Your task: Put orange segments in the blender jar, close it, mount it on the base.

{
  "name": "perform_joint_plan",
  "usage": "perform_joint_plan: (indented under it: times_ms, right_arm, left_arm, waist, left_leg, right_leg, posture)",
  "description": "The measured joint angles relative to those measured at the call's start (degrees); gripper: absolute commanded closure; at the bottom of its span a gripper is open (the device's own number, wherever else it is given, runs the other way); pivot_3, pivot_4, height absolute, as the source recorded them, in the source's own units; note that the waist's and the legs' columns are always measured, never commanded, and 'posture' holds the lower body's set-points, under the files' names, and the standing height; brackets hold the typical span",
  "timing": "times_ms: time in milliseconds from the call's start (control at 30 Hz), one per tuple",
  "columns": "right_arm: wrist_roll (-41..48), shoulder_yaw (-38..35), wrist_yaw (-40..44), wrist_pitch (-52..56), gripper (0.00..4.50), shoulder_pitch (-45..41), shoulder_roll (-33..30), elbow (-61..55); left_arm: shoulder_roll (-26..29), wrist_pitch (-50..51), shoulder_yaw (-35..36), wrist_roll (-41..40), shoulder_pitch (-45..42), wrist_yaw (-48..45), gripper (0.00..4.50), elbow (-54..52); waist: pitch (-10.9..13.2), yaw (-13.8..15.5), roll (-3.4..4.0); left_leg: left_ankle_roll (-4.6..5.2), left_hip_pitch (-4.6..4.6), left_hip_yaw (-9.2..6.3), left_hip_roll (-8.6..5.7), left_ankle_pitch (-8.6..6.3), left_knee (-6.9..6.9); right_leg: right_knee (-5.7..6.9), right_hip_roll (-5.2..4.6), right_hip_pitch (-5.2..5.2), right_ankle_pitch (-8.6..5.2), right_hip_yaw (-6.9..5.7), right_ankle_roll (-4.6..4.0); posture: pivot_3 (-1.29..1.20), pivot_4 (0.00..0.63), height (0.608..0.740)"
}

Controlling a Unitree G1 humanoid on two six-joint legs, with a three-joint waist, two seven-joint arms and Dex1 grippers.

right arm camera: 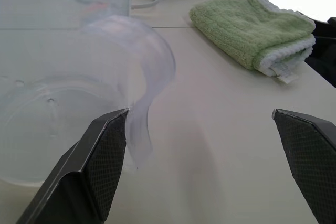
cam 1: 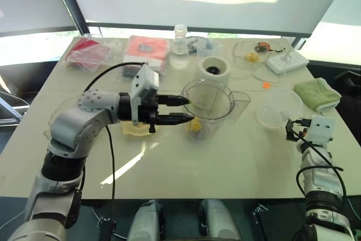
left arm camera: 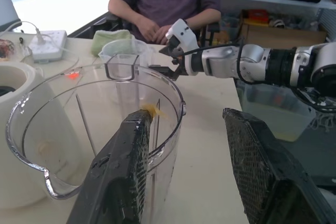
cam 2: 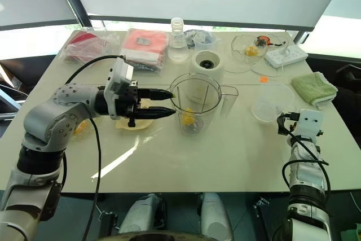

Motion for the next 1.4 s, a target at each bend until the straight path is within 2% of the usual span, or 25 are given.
perform_joint_plan:
  times_ms: [233, 267, 333, 533, 933, 1167, 1400]
  right_arm:
    - [-2.10, 1.66, -2.11, -4.67, 0.00, -6.52, -0.87, 10.88]
    - [-2.71, 2.19, -2.77, -5.53, 0.55, -7.40, -1.35, 12.84]
    - [-3.61, 2.95, -3.89, -7.17, 1.25, -8.94, -2.28, 16.14]
    - [-4.78, 4.28, -5.09, -11.05, 4.45, -11.44, -2.72, 22.25]
    - [-4.71, 4.98, -5.41, -12.95, 4.45, -11.87, -3.22, 22.12]
    - [-6.36, 6.01, -4.09, -8.41, 4.45, -11.40, -8.51, 5.11]
    - [-8.27, 10.24, 2.52, 0.66, 4.45, -18.77, -14.19, -11.78]
  left_arm:
    - [0.88, -0.38, -0.08, 0.03, 0.11, -0.44, 2.26, 0.18]
    - [1.03, -0.48, -0.09, 0.03, 0.20, -0.44, 2.23, 0.19]
    - [1.12, -0.90, -0.10, 0.06, 0.59, -0.43, 2.23, 0.20]
    - [1.28, -1.70, -0.20, 0.14, 1.61, -0.41, 2.23, 0.23]
    - [2.72, -2.97, -0.48, 0.16, 1.81, -0.98, 2.23, 0.93]
    - [3.97, -3.20, 1.88, 0.09, -0.52, -1.09, 2.23, 5.33]
    - [3.25, -5.49, 2.55, 0.29, -7.61, -2.11, 2.23, 12.17]
  waist:
    - [0.02, -0.03, 0.02]
    - [0.03, -0.03, 0.02]
    - [0.03, -0.03, 0.03]
    - [0.05, 0.13, 0.02]
    - [0.07, 0.05, 0.03]
    - [0.49, 0.03, 0.31]
    - [0.55, 0.13, 0.33]
  left_leg:
    - [0.00, 0.00, 0.02, -0.01, 0.00, -0.03]
    - [0.00, 0.00, 0.03, -0.01, 0.00, -0.04]
    - [0.00, 0.00, 0.04, -0.02, 0.00, -0.07]
    - [0.00, -0.01, 0.03, -0.04, 0.00, -0.14]
    - [0.00, -0.01, 0.04, -0.05, 0.00, -0.17]
    - [0.00, -0.03, 0.11, -0.05, 0.00, -0.20]
    - [-0.01, -0.04, 0.14, -0.06, 0.01, -0.42]
  right_leg:
    - [-0.01, 0.00, -0.02, 0.00, 0.02, 0.00]
    - [-0.02, 0.00, -0.02, 0.00, 0.03, 0.00]
    - [-0.05, 0.00, -0.02, 0.00, 0.04, 0.00]
    - [-0.11, -0.01, -0.02, -0.02, 0.06, 0.03]
    - [-0.13, -0.03, -0.02, -0.02, 0.08, 0.04]
    - [-0.09, -0.01, -0.12, -0.02, 0.13, 0.06]
    - [-0.09, 0.02, -0.27, -0.04, 0.13, 0.11]
  posture:
    - [0.00, 0.150, 0.740]
    - [0.00, 0.150, 0.740]
    - [0.00, 0.150, 0.740]
    - [0.00, 0.150, 0.740]
    - [0.00, 0.150, 0.740]
    - [0.00, 0.150, 0.740]
    - [0.00, 0.150, 0.740]
